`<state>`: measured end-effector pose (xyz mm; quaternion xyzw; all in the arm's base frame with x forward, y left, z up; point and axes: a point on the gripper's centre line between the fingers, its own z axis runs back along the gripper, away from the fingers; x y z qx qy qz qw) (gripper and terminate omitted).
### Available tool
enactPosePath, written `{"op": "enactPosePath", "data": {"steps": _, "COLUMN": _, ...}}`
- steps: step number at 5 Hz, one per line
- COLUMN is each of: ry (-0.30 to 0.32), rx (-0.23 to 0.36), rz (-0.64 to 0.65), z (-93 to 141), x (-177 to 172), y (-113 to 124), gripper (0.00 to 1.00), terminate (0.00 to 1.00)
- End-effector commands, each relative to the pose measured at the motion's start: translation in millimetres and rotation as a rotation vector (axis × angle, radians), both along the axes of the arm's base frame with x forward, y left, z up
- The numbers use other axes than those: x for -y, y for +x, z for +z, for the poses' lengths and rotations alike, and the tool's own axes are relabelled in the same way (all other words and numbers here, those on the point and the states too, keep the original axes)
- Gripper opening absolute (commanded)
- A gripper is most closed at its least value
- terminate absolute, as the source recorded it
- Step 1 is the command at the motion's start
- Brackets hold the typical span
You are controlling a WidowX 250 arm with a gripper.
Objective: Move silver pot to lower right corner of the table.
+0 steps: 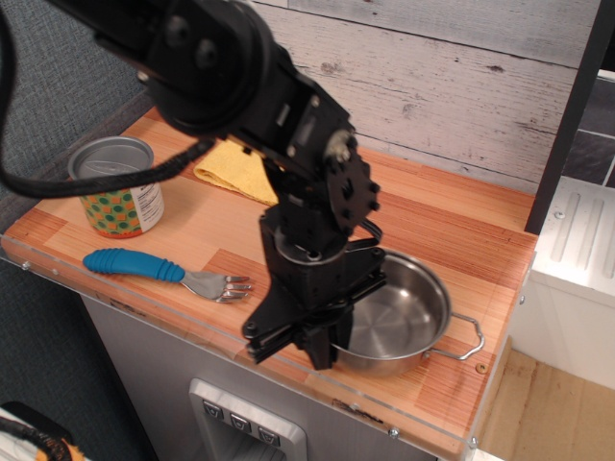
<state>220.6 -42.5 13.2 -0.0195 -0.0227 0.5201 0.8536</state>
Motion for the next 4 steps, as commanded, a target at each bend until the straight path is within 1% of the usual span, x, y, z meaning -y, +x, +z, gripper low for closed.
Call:
{"op": "enactPosePath", "data": {"steps": 1, "ry": -0.001, "rx": 0.033, "rz": -0.013, "z": 16.8, "x": -3.4, "y": -1.2, "gripper": 1.00, "terminate": 0.00}}
{"op": "enactPosePath", "data": {"steps": 2, "ry": 0.009, "rx": 0.035, "rz": -0.021, "z": 36.6, "x": -8.7, "y": -7.1, "gripper": 1.00, "terminate": 0.00}}
{"op": "enactPosePath", "data": {"steps": 3, "ry": 0.081, "rx": 0.049, "rz": -0.063, "z": 53.5, "x": -13.8, "y": -5.9, "gripper": 1.00, "terminate": 0.00}}
{"op": "enactPosePath", "data": {"steps": 4, "ry": 0.108, "rx": 0.048, "rz": -0.102, "z": 70.4, "x": -20.3, "y": -4.5, "gripper": 1.00, "terminate": 0.00}}
